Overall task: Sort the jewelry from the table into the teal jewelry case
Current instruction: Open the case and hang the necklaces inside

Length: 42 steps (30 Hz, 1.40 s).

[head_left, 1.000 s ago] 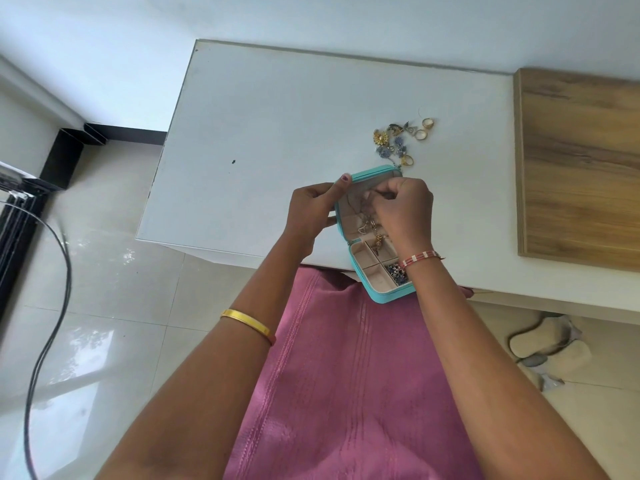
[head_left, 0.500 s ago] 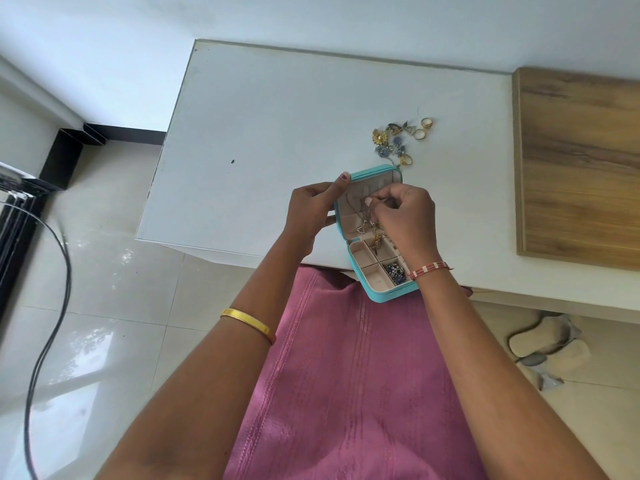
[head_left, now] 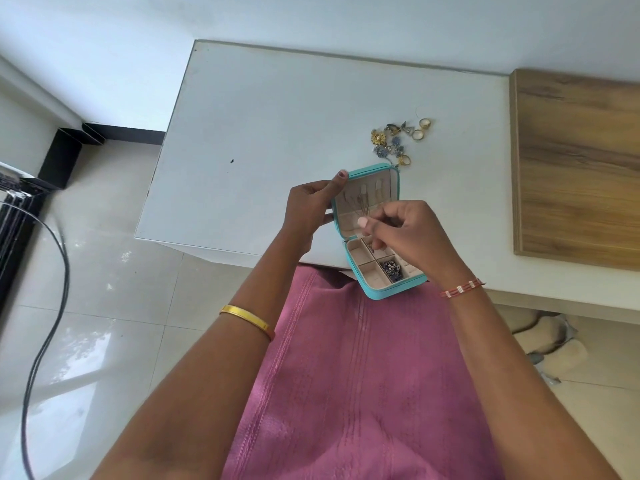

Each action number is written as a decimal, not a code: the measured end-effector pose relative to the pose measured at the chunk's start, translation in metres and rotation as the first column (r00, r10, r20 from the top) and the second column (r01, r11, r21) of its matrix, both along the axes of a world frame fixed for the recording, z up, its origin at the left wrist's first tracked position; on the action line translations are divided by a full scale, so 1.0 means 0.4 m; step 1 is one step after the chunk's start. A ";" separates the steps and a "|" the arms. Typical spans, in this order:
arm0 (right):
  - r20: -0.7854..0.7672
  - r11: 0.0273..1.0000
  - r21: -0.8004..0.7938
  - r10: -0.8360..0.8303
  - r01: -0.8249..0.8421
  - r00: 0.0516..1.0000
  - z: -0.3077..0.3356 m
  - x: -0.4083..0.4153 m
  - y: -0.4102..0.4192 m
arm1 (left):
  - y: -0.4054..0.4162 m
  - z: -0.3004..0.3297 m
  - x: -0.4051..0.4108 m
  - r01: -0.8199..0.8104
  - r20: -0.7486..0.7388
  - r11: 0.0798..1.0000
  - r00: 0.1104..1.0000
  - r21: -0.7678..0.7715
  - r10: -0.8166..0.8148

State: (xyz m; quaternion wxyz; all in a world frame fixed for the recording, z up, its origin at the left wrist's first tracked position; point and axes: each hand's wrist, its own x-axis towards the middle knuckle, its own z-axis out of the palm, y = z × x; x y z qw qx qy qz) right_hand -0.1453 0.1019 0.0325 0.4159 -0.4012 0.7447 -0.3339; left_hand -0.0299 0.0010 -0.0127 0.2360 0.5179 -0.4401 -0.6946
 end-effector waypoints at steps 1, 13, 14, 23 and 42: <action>0.029 1.000 -0.017 0.005 -0.005 1.000 0.012 -0.004 0.006 | 0.000 0.000 0.000 -0.003 0.002 1.000 1.000 0.000 0.003; 0.346 0.930 0.097 -0.365 0.354 0.864 0.030 -0.028 0.044 | 0.001 0.006 -0.006 -0.003 0.019 1.000 1.000 -0.006 0.003; 0.348 0.920 0.104 -0.390 0.378 0.853 0.027 -0.027 0.042 | 0.001 0.006 -0.005 -0.003 0.015 1.000 1.000 -0.005 0.003; 0.314 0.844 0.076 -0.526 0.531 0.791 -0.020 -0.023 0.059 | 0.001 0.008 -0.006 -0.003 0.014 1.000 1.000 -0.007 0.004; 0.749 0.708 0.101 -0.517 0.699 0.415 -0.017 -0.095 0.113 | -0.004 0.003 0.002 -0.098 0.004 0.995 0.995 -0.003 0.098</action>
